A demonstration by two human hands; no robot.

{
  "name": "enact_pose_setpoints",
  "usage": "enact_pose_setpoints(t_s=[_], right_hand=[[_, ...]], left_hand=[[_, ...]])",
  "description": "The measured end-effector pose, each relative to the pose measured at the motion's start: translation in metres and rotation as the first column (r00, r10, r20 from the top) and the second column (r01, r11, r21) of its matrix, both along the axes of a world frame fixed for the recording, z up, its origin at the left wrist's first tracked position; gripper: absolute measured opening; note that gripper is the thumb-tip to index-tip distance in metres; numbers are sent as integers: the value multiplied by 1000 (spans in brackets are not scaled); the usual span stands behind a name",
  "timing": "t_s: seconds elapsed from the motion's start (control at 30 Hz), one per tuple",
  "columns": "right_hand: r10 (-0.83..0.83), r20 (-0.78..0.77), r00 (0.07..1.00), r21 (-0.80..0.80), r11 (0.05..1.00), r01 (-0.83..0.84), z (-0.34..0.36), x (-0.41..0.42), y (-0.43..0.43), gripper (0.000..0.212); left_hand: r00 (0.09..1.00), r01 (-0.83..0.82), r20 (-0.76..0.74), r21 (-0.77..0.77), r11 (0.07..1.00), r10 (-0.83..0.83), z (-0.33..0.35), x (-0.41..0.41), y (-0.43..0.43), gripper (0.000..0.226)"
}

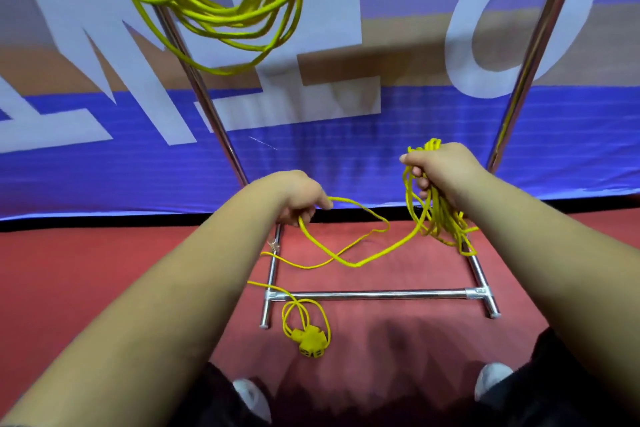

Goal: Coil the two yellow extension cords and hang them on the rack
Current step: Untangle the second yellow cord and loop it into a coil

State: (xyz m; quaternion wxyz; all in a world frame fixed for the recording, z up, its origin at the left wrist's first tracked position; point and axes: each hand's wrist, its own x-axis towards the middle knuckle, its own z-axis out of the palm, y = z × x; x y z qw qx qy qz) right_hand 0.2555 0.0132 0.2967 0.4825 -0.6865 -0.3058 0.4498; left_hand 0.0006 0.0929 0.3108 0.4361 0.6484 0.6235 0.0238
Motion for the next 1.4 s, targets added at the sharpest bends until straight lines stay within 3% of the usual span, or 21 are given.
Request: enact_pose_setpoints(t_s=[0.1,0.2,0.27,0.47,0.63,0.7,0.77,0.83,0.9,1.0,1.1,1.27,1.4], right_hand=[[1,-37,999,1,1000,-1,1,-8,0,36],[28,-48,998,9,1000,-27,2,-22,-2,34],[62,-37,997,18,998,-62,1,-32,-4,34],[123,23,992,3,992,-123,0,-49,-11,33],[174,72,982,-6,985,-174,2,-50,-10,31],[189,92,978,-9,982,-189,3,-50,-10,28],[200,83,976,-3,980,-200,1,-50,-9,28],[194,37,980,19,981,-195,0,-51,-8,26],[193,-49,980,61,980,-189,-1,-53,-6,17],[236,-187,954,113,969,-218,-1,-56,-3,15],[341,-211,916,115,939,-323,0,-62,-2,20],[414,-271,869,104,910,-401,10,-72,-8,20],[489,-319,812,108,870,-481,16,-76,-14,24]], left_hand=[[986,127,-115,18,992,-125,4,-16,-7,25],[998,67,-7,154,986,-67,2,-25,-18,19],[997,39,60,159,987,-49,0,-29,-22,27],[996,93,-14,166,982,-91,11,-16,-32,29],[935,252,-284,107,962,-213,3,-23,-35,44],[905,334,-313,98,938,-289,3,-33,-33,48],[930,352,-160,128,927,-331,8,-40,-31,43],[930,313,156,136,940,-332,16,-42,-33,32],[856,302,401,122,945,-325,23,-42,-34,24],[744,316,568,165,934,-352,31,-41,-37,26],[722,252,595,250,935,-353,35,-39,-37,26],[844,139,406,468,873,-352,27,-42,-25,21],[889,113,328,517,848,-319,16,-42,-17,18]])
